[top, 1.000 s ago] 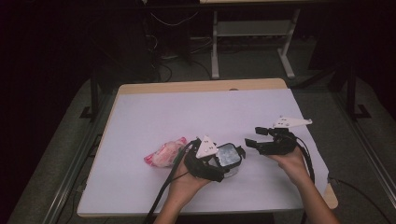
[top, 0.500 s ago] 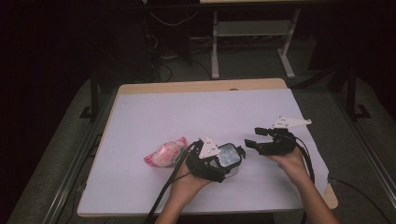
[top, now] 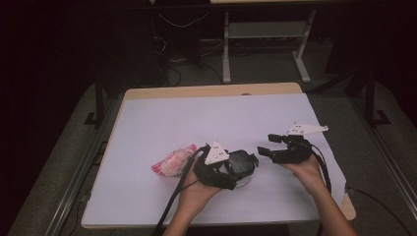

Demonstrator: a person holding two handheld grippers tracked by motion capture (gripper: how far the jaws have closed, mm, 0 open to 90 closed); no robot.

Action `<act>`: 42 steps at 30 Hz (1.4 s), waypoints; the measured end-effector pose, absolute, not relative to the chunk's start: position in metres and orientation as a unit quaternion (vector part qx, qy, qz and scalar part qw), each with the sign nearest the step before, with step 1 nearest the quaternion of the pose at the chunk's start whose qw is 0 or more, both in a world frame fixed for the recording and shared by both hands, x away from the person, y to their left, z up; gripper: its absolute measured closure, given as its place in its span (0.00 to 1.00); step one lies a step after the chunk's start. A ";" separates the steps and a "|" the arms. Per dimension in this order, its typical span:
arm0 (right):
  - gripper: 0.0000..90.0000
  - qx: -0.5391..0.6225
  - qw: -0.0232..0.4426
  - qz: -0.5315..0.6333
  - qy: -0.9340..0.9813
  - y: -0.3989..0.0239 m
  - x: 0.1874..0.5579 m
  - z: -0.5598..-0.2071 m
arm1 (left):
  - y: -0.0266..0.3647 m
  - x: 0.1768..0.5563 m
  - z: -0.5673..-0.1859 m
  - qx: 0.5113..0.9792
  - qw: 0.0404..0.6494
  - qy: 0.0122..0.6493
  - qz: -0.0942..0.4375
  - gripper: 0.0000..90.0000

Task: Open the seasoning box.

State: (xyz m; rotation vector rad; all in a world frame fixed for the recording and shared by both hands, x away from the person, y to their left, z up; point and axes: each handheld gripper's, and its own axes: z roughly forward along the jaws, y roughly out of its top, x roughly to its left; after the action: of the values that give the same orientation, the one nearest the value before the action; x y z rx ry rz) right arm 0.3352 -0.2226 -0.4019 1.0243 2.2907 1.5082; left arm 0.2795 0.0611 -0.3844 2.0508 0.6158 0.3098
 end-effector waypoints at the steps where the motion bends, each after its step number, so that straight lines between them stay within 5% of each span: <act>1: 0.30 0.348 0.107 0.512 0.778 -0.223 0.335 -0.402 | 0.061 0.280 -0.384 0.836 0.471 0.251 0.127 0.19; 33: 0.32 0.335 0.099 0.517 0.782 -0.223 0.332 -0.395 | 0.053 0.277 -0.363 0.811 0.507 0.253 0.146 0.22; 42: 0.33 0.338 0.100 0.514 0.782 -0.224 0.332 -0.396 | 0.057 0.277 -0.359 0.802 0.531 0.242 0.133 0.40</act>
State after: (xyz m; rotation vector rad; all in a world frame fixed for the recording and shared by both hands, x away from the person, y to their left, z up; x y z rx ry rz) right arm 0.3324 -0.2244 -0.3958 0.9993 2.3122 1.5201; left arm 0.2774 0.0569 -0.3594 1.9133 0.5764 0.3163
